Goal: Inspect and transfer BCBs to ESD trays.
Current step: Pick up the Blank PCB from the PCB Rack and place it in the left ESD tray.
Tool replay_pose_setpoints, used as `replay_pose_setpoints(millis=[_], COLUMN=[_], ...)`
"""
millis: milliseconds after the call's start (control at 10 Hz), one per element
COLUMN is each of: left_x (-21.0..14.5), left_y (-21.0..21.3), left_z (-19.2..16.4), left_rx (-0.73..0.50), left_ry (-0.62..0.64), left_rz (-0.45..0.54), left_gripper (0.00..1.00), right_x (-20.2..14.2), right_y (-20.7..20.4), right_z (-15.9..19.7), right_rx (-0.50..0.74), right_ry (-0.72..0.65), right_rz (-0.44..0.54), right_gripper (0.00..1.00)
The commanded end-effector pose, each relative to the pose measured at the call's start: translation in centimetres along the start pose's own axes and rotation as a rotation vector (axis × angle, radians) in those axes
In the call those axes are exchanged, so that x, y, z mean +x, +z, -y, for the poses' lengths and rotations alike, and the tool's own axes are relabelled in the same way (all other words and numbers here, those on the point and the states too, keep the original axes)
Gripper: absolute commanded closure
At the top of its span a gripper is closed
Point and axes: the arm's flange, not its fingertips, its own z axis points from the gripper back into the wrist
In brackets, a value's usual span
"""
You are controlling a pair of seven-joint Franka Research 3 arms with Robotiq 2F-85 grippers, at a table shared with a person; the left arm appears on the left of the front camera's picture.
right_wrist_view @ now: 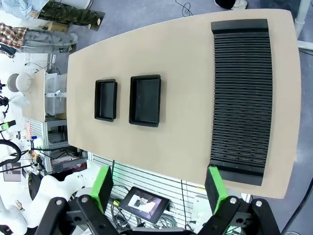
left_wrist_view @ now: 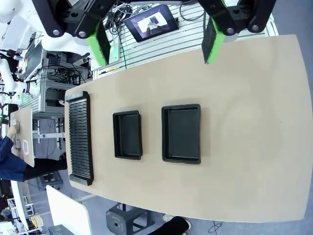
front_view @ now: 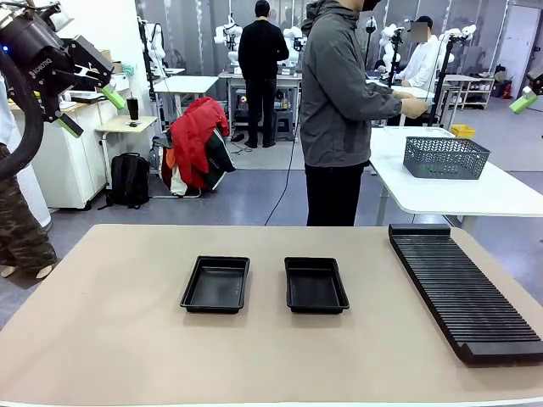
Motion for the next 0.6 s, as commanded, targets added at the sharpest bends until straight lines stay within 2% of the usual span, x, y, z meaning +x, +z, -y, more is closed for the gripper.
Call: replay_pose_setpoints(millis=[0,500], left_x=[-0.02,0.00], left_y=[0.04,0.00], left_z=[0.03,0.00], left_rx=[-0.002,0.000], left_ry=[-0.002,0.000], left_rz=[0.001,0.000], left_gripper=[0.00,0.00], right_x=[0.00,0.00], right_y=[0.00,0.00], right_z=[0.00,0.00], right_rx=[0.000,0.000], right_ry=[0.000,0.000], right_rz=[0.000,0.000], right_gripper=[0.00,0.00])
